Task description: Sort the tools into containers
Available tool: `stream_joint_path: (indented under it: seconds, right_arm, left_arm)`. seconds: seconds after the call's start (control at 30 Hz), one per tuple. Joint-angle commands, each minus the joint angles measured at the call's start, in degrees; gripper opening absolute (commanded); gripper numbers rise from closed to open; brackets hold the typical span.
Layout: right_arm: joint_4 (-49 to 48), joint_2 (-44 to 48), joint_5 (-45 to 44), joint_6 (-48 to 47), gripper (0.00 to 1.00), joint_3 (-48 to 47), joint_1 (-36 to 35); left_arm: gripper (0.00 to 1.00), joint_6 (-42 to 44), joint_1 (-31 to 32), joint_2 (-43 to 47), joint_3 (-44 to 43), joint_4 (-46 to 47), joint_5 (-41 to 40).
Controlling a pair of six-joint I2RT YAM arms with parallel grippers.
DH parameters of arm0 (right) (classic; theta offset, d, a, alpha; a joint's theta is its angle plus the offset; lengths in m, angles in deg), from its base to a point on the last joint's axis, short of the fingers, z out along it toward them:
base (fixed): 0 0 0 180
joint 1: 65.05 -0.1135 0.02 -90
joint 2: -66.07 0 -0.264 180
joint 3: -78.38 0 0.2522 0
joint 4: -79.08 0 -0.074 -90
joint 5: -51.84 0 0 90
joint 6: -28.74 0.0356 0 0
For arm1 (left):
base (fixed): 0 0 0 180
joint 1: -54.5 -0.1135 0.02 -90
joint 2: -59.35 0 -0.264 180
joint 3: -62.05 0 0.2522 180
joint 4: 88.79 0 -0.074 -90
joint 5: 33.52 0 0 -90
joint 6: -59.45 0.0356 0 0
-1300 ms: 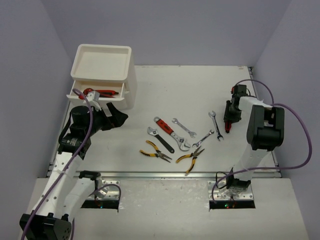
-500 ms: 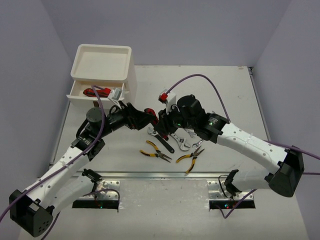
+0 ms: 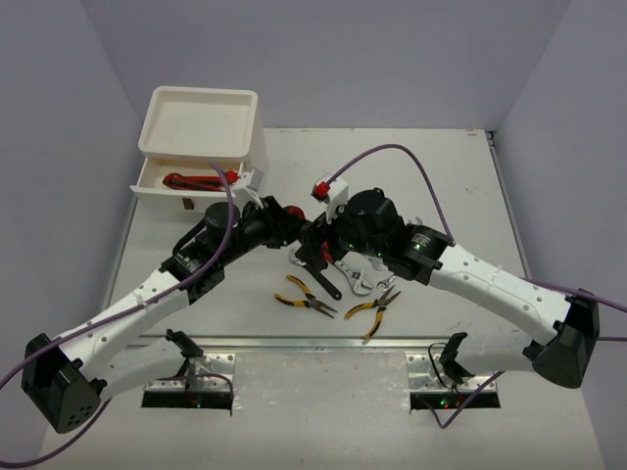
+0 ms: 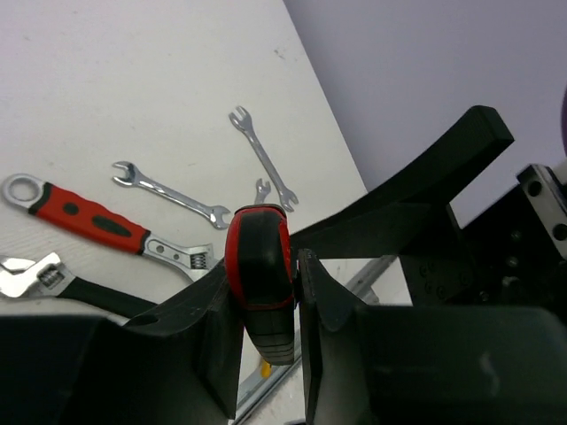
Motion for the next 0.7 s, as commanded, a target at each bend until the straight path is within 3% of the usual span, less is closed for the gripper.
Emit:
stream_joint_path:
  seconds: [0.0,0.07,0.2,0.3,0.37,0.47,0.6,0.63,0.67]
  right_arm:
    - [-2.76,5.18,-8.12,-0.27,0.99,0.69,-0.27]
    - [-0.71,6.90,-13.35,-0.75,0.99,1.98,-0.13]
    - [1.64,11.60,-18.98,-2.23,0.99,5.00,0.89]
    - [3.15,13.74,-19.61,-2.29,0.99,6.94,2.01]
    - [4.66,15.75,-19.26,-2.32,0.99,9.10,3.06]
    - [5.35,17.40,-19.11,-2.60,0.99,11.42,3.34]
    - [6.22,19.70,-19.72,-2.89,0.99,14.59,3.86]
    - [6.23,20.13,-19.73,-2.90,0.99,14.71,3.98]
    - [6.16,20.55,-19.73,-2.97,0.99,15.20,4.14]
  left_arm:
    - [0.00,2.74,-1.37,0.45,-11.49,-11.21,-17.77]
    - [0.00,2.56,-5.28,-0.26,-16.96,-18.51,-22.30]
    - [0.00,-0.35,-24.71,0.84,-21.09,-18.74,-18.76]
    - [0.00,-1.39,-33.64,-1.88,-23.91,-19.17,-18.12]
    - [0.00,-3.12,-41.40,-6.60,-26.64,-19.65,-12.68]
    - [0.00,-5.18,-46.65,-11.19,-26.10,-17.01,-9.35]
    - [0.02,-7.36,-48.56,-13.05,-23.94,-13.62,-8.03]
    - [0.06,-7.54,-48.71,-13.15,-23.26,-13.30,-7.97]
    - [0.16,-8.10,-48.80,-13.52,-22.79,-12.10,-7.90]
